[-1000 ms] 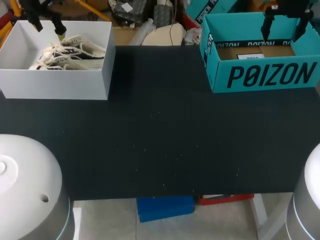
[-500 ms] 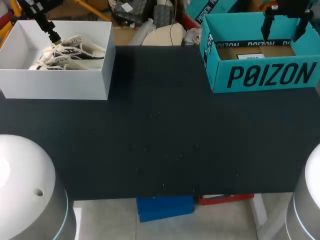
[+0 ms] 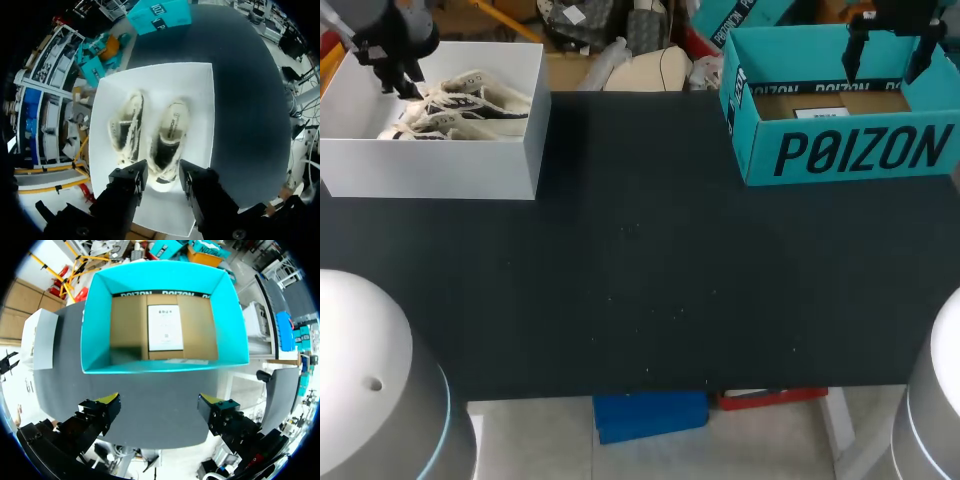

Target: Take the shoe out of the shoebox, open the shoe tongue, remove and reinsert the insole, then place the shoe into the shoebox

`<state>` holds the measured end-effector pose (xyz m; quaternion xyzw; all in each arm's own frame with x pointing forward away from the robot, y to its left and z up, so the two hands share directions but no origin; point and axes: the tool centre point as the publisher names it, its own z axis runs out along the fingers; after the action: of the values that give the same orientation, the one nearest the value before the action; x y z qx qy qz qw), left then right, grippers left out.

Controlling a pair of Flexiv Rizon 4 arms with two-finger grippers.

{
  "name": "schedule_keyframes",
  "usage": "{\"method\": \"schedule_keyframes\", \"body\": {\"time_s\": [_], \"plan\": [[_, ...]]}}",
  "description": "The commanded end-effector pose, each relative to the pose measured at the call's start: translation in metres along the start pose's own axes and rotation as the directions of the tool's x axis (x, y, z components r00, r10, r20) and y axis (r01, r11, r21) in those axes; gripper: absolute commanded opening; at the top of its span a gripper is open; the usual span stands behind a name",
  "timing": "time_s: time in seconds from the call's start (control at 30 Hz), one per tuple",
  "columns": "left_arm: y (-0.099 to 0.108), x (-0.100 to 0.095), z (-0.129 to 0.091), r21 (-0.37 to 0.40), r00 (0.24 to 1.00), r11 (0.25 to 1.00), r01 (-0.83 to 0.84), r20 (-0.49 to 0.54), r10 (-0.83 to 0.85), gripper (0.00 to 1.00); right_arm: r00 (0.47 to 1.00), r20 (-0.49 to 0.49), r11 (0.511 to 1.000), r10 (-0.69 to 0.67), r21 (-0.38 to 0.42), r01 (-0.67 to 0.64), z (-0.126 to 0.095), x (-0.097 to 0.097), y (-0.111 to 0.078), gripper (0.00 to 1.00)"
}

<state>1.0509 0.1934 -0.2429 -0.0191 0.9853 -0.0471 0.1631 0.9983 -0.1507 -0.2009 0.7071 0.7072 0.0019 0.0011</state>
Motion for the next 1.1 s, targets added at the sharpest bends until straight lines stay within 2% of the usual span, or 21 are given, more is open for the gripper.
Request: {"method": "schedule_keyframes", "body": {"time_s": [0.03, 0.43, 0.83, 1.1], "plan": [[0.001, -0.016, 0.026, -0.011, 0.986, 0.989, -0.149, -0.074, 0.148, 0.44, 1.000, 0.000, 1.000, 0.000, 0.002, 0.000, 0.000, 0.000, 0.001, 1.00], [-0.002, -0.032, 0.075, -0.042, 0.982, 0.988, -0.151, -0.121, 0.144, 0.45, 1.000, 0.000, 1.000, 0.000, 0.002, 0.000, 0.000, 0.000, 0.001, 1.00], [-0.003, -0.036, 0.128, -0.080, 0.978, 0.987, -0.142, -0.166, 0.127, 0.43, 1.000, 0.000, 1.000, 0.000, 0.002, 0.000, 0.000, 0.000, 0.001, 1.00], [-0.006, -0.032, 0.157, -0.090, 0.973, 0.985, -0.148, -0.193, 0.129, 0.37, 1.000, 0.000, 1.000, 0.000, 0.002, 0.000, 0.000, 0.000, 0.001, 1.00]]}}
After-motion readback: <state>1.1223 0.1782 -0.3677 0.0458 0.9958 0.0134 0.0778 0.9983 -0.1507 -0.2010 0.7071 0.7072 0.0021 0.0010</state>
